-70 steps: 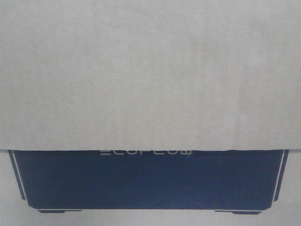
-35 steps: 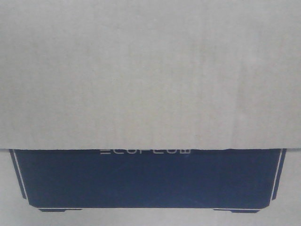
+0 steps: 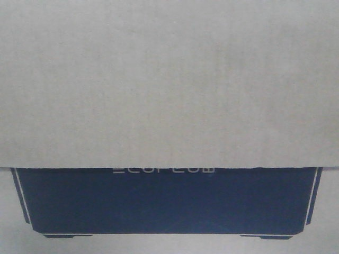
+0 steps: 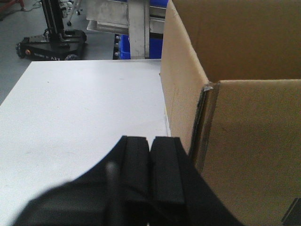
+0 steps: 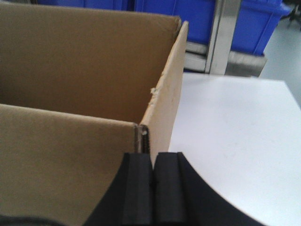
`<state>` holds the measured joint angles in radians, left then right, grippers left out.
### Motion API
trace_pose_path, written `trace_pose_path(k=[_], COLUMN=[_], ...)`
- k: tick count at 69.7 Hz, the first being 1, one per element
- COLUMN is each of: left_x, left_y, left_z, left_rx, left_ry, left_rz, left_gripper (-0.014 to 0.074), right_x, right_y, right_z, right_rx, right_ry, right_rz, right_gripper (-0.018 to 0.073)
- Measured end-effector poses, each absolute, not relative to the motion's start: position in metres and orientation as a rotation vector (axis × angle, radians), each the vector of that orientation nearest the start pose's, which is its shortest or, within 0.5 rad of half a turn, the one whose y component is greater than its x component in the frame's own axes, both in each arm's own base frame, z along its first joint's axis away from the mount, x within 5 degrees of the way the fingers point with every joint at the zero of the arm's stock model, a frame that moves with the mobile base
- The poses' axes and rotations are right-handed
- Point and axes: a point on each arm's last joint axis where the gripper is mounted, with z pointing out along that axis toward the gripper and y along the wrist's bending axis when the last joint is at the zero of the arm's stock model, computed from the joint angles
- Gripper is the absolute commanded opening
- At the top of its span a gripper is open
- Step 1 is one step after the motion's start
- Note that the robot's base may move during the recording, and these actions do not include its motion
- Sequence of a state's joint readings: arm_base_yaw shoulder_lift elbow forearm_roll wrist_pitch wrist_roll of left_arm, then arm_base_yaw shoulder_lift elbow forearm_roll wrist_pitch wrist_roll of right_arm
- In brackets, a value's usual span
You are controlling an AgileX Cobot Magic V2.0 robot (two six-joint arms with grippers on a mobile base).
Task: Grab box from left shelf to table start
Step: 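Open both grippers and release the box walls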
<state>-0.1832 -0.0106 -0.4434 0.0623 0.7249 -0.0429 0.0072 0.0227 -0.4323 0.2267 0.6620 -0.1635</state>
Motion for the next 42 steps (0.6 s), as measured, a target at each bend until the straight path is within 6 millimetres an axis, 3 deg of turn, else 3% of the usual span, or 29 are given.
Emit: trace_pose_path(k=[42], left_x=[0.0131], left_y=[0.0016], left_z=[0.2877], left_rx=[0.139], left_ry=[1.731], left_rz=[-0.086], left_gripper=[-0.0099], right_x=[0.0171], right_y=[0.0112], right_z=[0.2914], right_rx=[-0.081], right_ry=[1.643], right_rz=[0.123], right_gripper=[0.0057])
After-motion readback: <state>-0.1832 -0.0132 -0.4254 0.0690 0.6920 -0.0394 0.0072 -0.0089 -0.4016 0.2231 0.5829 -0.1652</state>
